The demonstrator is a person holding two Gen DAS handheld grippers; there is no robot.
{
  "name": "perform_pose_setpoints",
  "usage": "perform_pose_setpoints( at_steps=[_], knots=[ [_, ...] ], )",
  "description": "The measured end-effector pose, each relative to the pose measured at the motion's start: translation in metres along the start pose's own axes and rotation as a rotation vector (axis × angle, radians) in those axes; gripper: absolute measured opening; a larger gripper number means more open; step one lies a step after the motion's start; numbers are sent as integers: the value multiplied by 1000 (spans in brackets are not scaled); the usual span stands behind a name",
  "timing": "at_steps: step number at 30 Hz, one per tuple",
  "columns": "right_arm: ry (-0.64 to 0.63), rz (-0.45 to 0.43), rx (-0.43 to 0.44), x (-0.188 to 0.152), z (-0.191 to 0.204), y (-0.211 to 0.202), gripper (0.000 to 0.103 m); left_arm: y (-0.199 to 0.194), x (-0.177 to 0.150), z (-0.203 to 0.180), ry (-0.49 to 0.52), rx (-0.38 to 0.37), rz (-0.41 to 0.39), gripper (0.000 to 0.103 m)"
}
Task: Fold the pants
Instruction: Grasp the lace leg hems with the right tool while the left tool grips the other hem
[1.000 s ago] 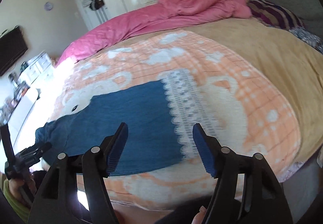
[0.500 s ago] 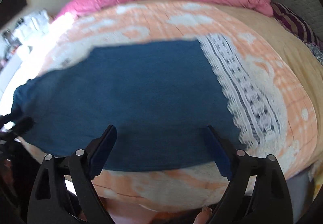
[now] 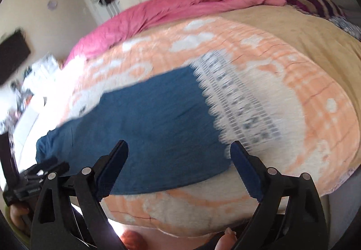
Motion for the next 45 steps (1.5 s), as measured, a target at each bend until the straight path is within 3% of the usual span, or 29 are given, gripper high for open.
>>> perform_pose_setpoints(
  at_steps=[6, 12, 17, 21, 25, 26, 27, 29, 34, 37, 38, 42, 45],
  knots=[
    [137, -83, -62, 15, -45, -28, 93, -11, 25, -47, 69, -74, -37, 93],
    [203, -84, -68, 12, -67, -26, 93, -12, 50, -96, 163, -115, -68, 93],
    [233, -37, -44, -2, -67, -2, 93, 0, 70, -121, 183, -141, -58, 93],
    [226, -24, -20, -4, -62, 6, 94, 14, 90, -130, 184, -120, -54, 93],
    [215, -12, -3, -6, -57, 11, 93, 28, 107, -145, 186, -159, -36, 93],
    [211, -10, 19, -6, -54, 12, 87, 32, 111, -152, 202, -165, -34, 93],
    [215, -9, 30, -7, -54, 13, 70, 38, 115, -158, 217, -163, -32, 93],
    [231, -14, 19, -7, -59, 13, 63, 50, 120, -175, 256, -180, -1, 93],
    [247, -22, 50, -3, -59, 19, 62, 84, 130, -218, 397, -176, 52, 93],
    [266, -20, 95, -1, -60, 22, 44, 100, 137, -237, 466, -184, 47, 93],
    [274, -10, 117, -2, -59, 24, 32, 105, 138, -243, 491, -193, 52, 93],
    [271, -14, 128, 1, -60, 26, 31, 123, 140, -262, 578, -258, 88, 93],
    [267, -16, 132, 2, -60, 27, 31, 132, 141, -272, 609, -321, 113, 86]
  ],
)
Point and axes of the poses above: each gripper's, at about its wrist camera, not at the fingertips, and y roughly the way its jaws point, z to its left, x to its top, the point moved 10 cm from there along y, roughly the way its jaws point, and after that the axes turned 15 degrees about x, right-handed, at the moved point
